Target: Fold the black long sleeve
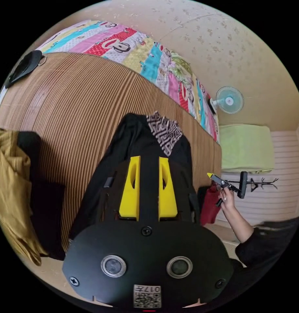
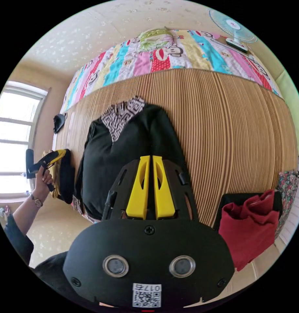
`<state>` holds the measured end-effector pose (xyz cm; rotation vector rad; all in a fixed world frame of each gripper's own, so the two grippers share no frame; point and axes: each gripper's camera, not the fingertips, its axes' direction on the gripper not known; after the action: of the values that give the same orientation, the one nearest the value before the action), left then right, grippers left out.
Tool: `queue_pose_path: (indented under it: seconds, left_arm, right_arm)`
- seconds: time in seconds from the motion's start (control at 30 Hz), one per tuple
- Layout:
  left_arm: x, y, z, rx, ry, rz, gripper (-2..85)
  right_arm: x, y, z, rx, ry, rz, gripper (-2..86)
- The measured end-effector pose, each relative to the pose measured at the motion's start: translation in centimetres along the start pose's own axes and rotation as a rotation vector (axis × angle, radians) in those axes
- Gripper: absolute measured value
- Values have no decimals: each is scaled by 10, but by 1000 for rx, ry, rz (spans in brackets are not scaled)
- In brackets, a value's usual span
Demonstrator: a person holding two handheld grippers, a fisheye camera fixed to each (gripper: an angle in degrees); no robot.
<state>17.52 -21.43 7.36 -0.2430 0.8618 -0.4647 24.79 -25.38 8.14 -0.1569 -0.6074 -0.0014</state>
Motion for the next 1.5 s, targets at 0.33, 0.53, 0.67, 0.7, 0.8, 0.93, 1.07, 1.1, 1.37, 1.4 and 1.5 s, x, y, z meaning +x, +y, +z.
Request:
queue_pose_path:
  seconds: [0.33,0.53,0.67,0.7,0.8,0.93,1.07,1.1,1.37,1.4,1.5]
  left_arm:
    - [-30,161,69,-499,-164,-27,50]
    - [-63,201,-21,-363,-148,-76,44]
    - [-134,222,-124,-112,-173,-348,75]
    - [-150,228,-136,-79,-151,-418,77]
    - [-227,271,-172,80,19,-789,87]
    - [-274,314,-187,125,-20,-1050,99]
    - [-293,324,-178,41,-81,-1028,96]
    - [-296,326,-178,36,-84,-1031,92]
    - [-298,374,-245,147,6,-845,7]
    - [-294,376,-254,167,17,-837,5]
    - [-266,383,-309,342,59,-756,-3]
  right_arm:
    - [-18,149,89,-402,112,-288,4]
    - [-1,170,68,-464,136,-337,6]
    - [21,174,35,-413,92,-259,4]
    - [24,175,32,-414,84,-243,4]
    - [38,182,26,-419,50,-187,4]
    - [50,194,24,-456,24,-128,5]
    - [50,210,15,-497,68,-179,5]
    - [50,212,13,-504,74,-189,5]
    - [85,236,-9,-537,67,-138,5]
    - [88,237,-11,-538,61,-129,5]
    - [104,245,-19,-542,38,-100,4]
